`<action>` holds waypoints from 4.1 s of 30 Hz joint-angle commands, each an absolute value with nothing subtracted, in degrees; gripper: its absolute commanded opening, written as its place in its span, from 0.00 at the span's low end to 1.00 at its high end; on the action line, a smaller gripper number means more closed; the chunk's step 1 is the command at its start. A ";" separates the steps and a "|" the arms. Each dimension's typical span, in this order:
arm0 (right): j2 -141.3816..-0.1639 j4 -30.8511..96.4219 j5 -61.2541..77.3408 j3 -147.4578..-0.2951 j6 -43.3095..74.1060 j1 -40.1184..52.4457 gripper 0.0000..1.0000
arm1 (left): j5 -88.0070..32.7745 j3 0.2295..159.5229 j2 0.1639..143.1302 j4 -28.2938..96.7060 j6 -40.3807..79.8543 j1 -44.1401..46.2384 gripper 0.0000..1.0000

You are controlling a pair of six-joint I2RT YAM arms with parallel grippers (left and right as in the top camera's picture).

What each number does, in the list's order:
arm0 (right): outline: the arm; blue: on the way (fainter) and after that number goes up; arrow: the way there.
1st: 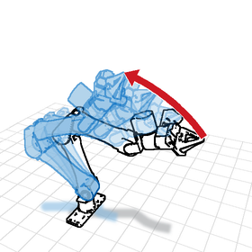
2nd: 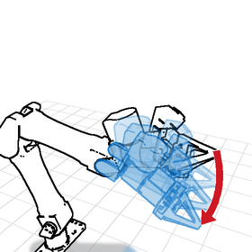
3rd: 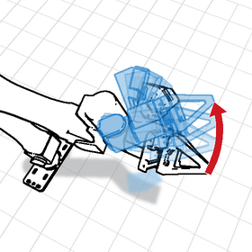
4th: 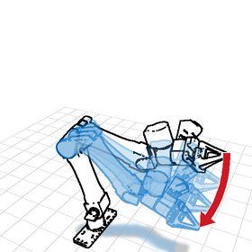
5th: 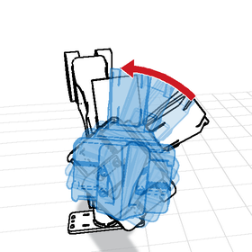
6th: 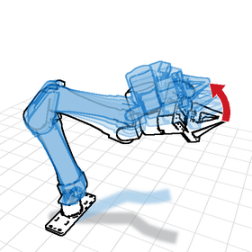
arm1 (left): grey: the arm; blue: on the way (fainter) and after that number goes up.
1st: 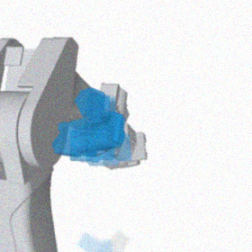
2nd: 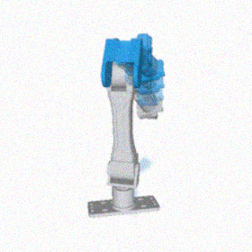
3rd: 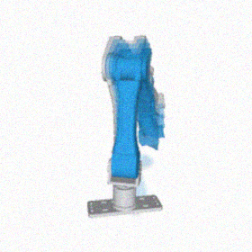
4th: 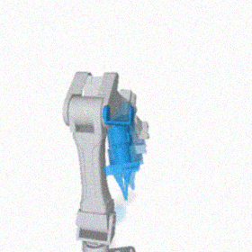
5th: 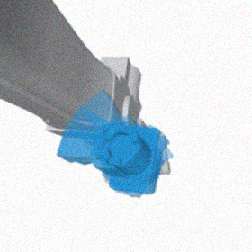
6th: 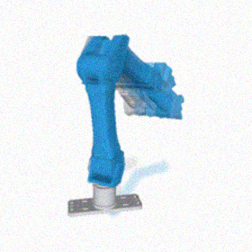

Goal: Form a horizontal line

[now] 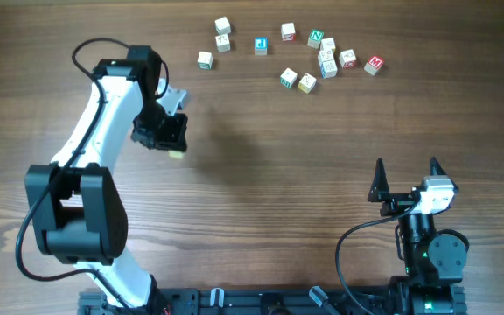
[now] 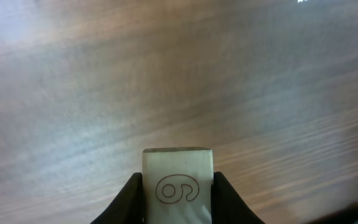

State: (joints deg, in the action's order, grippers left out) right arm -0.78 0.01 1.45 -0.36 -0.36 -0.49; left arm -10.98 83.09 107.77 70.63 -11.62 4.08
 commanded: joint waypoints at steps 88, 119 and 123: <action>-0.43 -0.16 2.13 -0.30 -1.32 -0.73 1.00 | -2.02 92.51 122.89 4.45 3.51 14.44 1.00; -0.43 -0.16 2.13 -0.30 -1.34 -0.73 1.00 | -0.30 100.71 139.13 -9.10 7.73 14.35 0.28; -0.43 -0.14 2.13 -0.30 -1.32 -0.73 1.00 | -0.34 101.27 135.46 -7.20 6.44 14.35 0.30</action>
